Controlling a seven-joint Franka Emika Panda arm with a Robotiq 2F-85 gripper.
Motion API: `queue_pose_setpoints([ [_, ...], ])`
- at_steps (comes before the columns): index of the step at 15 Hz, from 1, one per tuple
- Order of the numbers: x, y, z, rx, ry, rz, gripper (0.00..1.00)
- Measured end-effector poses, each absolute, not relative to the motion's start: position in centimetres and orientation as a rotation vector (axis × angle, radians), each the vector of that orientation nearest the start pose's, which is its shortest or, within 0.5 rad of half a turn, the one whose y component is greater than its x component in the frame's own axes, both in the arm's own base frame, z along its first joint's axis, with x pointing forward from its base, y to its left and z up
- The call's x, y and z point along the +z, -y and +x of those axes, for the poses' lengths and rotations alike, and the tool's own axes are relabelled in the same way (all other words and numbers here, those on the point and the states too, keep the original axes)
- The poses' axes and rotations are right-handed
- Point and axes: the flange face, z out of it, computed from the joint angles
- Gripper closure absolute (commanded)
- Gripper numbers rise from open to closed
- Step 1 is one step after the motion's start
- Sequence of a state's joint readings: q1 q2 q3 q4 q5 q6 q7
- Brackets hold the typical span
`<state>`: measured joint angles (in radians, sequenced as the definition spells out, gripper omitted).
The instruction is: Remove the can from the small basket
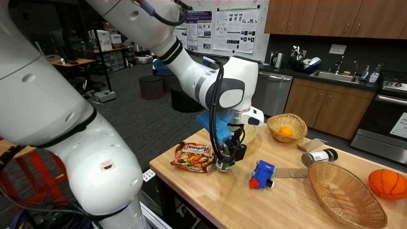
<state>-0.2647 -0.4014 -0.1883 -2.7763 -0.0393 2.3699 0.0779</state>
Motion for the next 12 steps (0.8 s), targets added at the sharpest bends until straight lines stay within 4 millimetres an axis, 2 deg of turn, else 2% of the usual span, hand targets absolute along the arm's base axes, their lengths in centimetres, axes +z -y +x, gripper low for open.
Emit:
queue_pose_setpoints([
  [3,32.4,14.1,33.8,0.009,-0.689,-3.021,0.52],
  [8,31.9,13.6,34.2,0.020,-0.666,-3.030,0.52],
  [9,31.8,13.6,34.2,0.021,-0.665,-3.030,0.07],
  [12,31.8,13.5,34.2,0.020,-0.664,-3.031,0.01],
])
